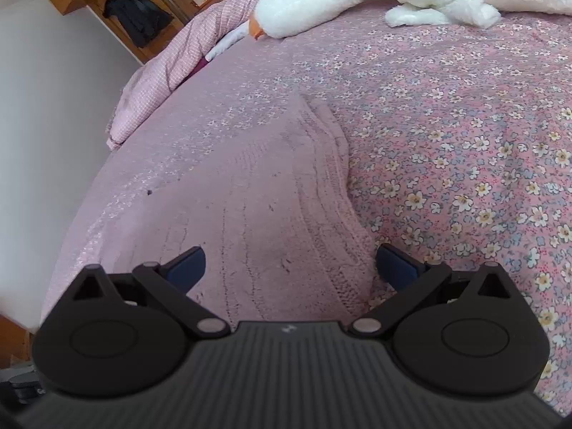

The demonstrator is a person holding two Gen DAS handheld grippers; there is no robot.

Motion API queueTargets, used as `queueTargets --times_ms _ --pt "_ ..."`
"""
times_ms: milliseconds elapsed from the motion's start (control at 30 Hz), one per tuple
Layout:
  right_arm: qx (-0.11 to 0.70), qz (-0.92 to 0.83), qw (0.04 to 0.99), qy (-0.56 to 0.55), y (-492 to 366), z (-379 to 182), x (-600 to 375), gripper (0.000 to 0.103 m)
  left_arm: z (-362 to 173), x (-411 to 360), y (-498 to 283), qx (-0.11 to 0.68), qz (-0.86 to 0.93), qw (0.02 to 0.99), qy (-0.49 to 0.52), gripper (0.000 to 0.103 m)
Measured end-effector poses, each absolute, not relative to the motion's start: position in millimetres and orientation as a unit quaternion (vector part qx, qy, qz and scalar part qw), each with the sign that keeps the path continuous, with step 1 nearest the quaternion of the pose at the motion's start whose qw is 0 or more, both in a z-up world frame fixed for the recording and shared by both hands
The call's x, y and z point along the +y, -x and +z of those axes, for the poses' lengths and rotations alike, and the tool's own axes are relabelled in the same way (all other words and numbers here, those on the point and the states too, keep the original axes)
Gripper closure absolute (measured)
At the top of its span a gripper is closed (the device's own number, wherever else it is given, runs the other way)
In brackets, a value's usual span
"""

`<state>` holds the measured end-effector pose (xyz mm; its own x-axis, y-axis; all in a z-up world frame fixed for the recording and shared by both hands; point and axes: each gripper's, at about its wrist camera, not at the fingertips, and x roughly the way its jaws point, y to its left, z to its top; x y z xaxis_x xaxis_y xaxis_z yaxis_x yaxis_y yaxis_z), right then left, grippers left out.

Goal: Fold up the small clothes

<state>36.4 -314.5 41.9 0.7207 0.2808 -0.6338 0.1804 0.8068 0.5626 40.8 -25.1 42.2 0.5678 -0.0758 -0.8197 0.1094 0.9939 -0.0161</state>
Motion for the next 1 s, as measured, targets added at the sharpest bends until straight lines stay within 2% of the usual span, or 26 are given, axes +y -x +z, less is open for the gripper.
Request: queueTargets --times_ms 67,200,433,767,1000 --pt "0.370 0.037 0.874 -0.314 -36.3 41.7 -315.0 0.000 40.5 -23.7 -42.0 0.469 -0.052 0.881 -0.008 0.002" --pt "0.368 0.043 0.868 -0.331 -37.7 40.6 -316.5 0.019 40.2 -22.6 -44.4 0.469 -0.047 0.882 -0.015 0.002" --pt "0.367 0.035 0.868 -0.333 -38.0 39.8 -317.1 0.038 44.0 -24.8 -47.2 0.464 -0.044 0.884 -0.026 0.002" --pt "0.363 0.039 0.868 -0.336 -36.5 37.7 -316.8 0.039 47.4 -27.1 -44.6 0.461 -0.037 0.886 -0.038 0.002" --pt "0.339 0.063 0.866 -0.361 -37.7 29.7 -321.7 0.033 48.0 -27.1 -44.8 0.464 -0.028 0.884 -0.044 0.002"
